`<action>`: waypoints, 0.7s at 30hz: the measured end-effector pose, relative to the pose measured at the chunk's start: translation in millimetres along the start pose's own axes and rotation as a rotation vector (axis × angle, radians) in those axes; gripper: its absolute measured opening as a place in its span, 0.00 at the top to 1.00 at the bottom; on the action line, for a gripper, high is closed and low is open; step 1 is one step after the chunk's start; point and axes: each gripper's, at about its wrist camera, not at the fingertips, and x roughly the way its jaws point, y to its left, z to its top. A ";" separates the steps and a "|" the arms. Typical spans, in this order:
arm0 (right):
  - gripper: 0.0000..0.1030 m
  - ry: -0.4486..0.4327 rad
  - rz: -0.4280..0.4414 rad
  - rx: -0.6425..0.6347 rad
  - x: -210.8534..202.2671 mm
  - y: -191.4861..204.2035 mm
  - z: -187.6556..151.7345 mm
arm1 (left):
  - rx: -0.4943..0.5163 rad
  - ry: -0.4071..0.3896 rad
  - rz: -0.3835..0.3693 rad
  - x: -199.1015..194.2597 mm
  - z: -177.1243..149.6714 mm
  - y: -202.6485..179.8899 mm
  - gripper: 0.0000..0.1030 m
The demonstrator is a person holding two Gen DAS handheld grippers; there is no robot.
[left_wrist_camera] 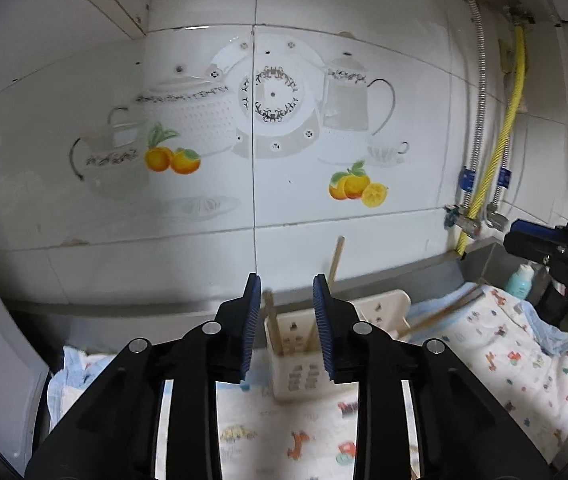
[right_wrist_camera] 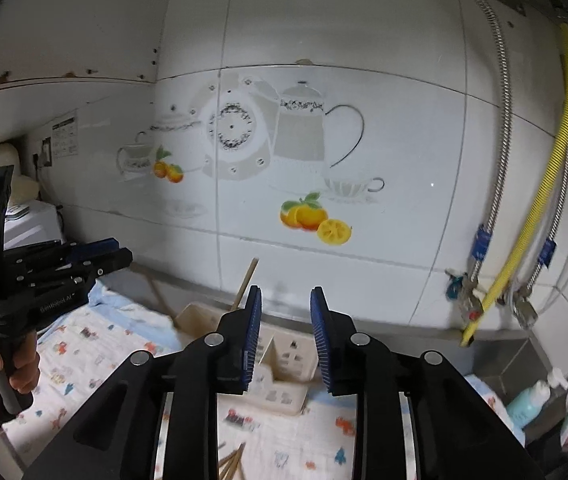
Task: Organize utensils
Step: 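Open both tools to release the chopsticks into the cream holder, then move both tools back to the chopsticks on the cloth, fingers open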
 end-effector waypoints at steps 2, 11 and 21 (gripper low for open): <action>0.74 0.008 0.006 0.004 -13.7 3.3 -16.1 | 0.004 0.001 -0.006 -14.7 -10.2 -0.5 0.73; 0.73 0.083 0.019 0.039 -51.2 12.2 -101.2 | -0.008 0.079 -0.038 -63.0 -81.8 -3.5 0.73; 0.73 0.183 -0.002 0.072 -59.7 15.4 -189.3 | -0.009 0.257 -0.091 -70.0 -188.6 -11.7 0.73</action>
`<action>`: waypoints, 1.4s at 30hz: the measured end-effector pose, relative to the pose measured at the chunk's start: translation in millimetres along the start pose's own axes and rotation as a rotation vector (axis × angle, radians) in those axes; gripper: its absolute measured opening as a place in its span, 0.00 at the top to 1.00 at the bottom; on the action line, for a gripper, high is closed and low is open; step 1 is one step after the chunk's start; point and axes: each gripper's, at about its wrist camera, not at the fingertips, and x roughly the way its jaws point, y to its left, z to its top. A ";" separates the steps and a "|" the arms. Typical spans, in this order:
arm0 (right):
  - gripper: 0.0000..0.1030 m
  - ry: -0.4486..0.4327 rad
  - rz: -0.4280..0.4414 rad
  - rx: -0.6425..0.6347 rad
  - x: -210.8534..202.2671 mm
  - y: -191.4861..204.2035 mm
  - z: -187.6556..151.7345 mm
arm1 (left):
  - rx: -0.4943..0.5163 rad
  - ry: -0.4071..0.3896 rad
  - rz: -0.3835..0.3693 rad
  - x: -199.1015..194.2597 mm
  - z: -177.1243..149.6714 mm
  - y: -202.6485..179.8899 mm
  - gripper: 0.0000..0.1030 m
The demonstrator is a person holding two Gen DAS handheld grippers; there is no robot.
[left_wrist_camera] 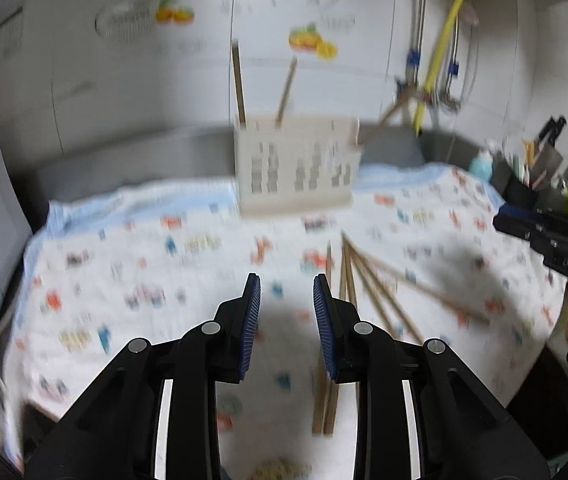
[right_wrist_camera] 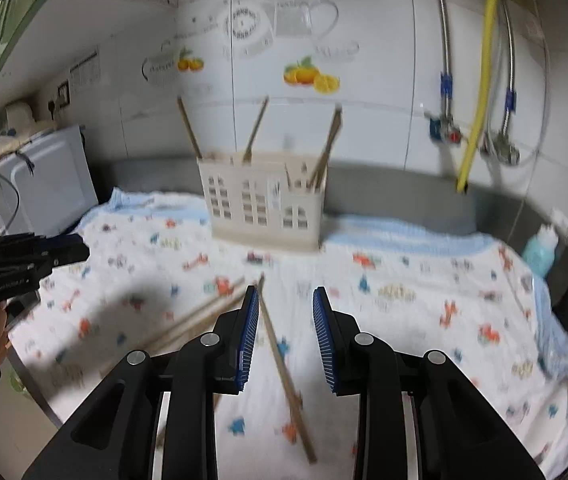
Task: Organize utensils
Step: 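Move both tools back to the chopsticks on the cloth, fingers open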
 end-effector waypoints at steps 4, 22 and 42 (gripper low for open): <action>0.73 0.043 -0.010 0.008 6.9 -1.1 -29.5 | -0.020 0.084 -0.036 16.1 -31.6 1.8 0.73; 0.73 0.151 -0.024 0.066 30.8 -17.1 -77.8 | 0.030 0.205 -0.062 57.8 -63.6 -17.2 0.74; 0.73 0.199 -0.007 0.077 44.4 -24.2 -88.8 | 0.049 0.236 -0.022 74.5 -64.5 -16.0 0.85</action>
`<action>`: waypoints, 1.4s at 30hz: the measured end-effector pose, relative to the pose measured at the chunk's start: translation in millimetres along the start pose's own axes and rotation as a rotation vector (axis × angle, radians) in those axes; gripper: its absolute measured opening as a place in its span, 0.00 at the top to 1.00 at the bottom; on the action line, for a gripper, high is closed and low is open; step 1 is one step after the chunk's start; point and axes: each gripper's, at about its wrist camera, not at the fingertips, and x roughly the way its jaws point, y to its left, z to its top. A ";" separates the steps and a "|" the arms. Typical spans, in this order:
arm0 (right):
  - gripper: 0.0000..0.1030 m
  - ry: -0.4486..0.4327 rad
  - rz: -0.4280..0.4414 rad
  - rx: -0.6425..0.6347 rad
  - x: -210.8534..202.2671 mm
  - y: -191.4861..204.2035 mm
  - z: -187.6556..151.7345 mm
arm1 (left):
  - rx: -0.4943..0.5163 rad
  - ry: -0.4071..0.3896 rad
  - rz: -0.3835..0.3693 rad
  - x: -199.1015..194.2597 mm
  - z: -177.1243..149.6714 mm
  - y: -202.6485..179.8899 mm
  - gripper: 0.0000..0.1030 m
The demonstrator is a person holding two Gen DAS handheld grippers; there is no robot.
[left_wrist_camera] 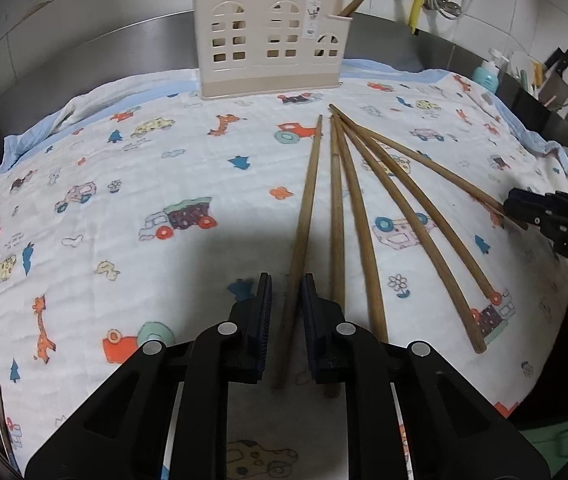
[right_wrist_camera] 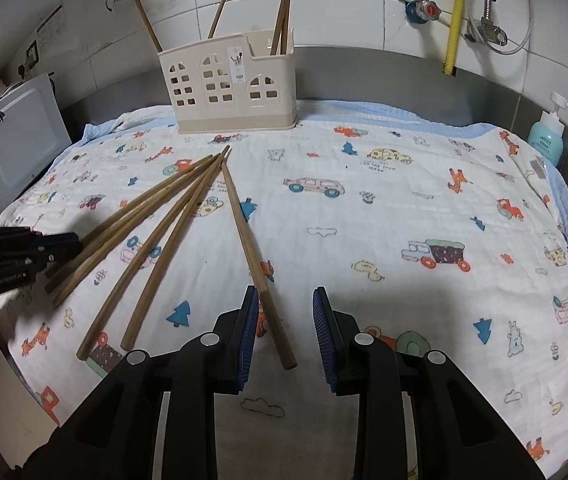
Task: Organize utensils
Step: 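Move both tools back to the chopsticks on the cloth, fingers open, then close the left tool on one chopstick while the right tool closes on another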
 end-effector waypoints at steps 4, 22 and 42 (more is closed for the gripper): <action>0.74 0.011 0.012 0.002 6.1 0.4 -1.6 | -0.001 -0.002 -0.004 -0.4 -1.4 0.0 0.86; 0.88 -0.011 -0.015 -0.052 14.0 10.2 -3.5 | 0.031 -0.022 0.032 -1.0 -6.3 -7.5 0.86; 0.93 -0.109 -0.015 -0.028 -24.2 18.7 13.6 | 0.016 -0.029 0.003 -4.1 -8.6 -4.8 0.92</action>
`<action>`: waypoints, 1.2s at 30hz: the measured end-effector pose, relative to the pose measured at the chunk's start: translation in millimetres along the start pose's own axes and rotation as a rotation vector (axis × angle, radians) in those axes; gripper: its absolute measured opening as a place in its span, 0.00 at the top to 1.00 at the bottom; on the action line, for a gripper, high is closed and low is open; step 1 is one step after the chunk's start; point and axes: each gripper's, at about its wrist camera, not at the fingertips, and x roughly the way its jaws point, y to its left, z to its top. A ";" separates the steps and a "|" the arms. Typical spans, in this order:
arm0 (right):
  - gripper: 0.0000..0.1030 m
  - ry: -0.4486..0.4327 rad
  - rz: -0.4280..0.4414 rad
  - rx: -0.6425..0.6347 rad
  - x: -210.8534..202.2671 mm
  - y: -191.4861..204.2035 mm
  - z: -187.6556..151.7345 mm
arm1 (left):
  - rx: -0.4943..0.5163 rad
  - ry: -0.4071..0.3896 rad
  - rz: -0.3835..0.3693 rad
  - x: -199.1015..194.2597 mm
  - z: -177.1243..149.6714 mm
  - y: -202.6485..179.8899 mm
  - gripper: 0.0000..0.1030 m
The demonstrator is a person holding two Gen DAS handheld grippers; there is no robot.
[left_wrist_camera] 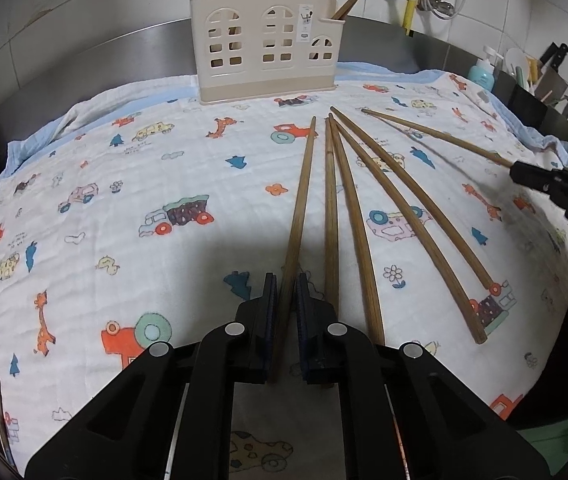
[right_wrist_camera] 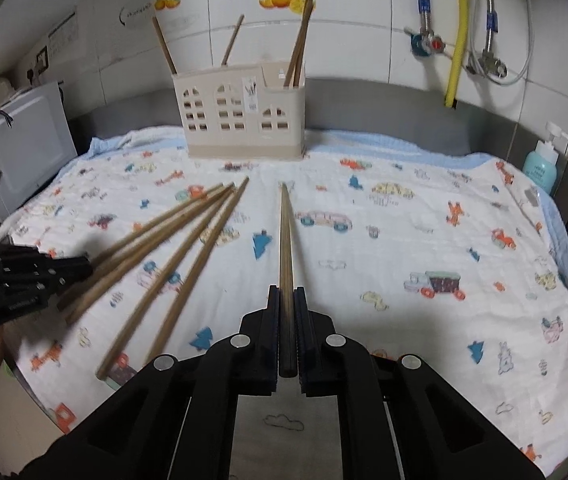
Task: Organize utensils
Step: 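Close the left tool on one chopstick while the right tool closes on another, then lift both held chopsticks and carry them above the cream holder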
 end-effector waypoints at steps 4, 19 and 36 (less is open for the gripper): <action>0.93 -0.040 -0.001 -0.020 -13.2 6.0 14.7 | -0.015 -0.033 -0.013 -9.1 2.5 3.3 0.94; 0.93 -0.154 0.047 -0.069 -49.2 24.1 91.6 | -0.038 -0.220 -0.057 -67.9 37.8 12.0 0.96; 0.93 -0.167 0.039 -0.083 -50.3 30.3 99.9 | -0.072 -0.023 -0.088 -18.9 -1.2 19.7 0.85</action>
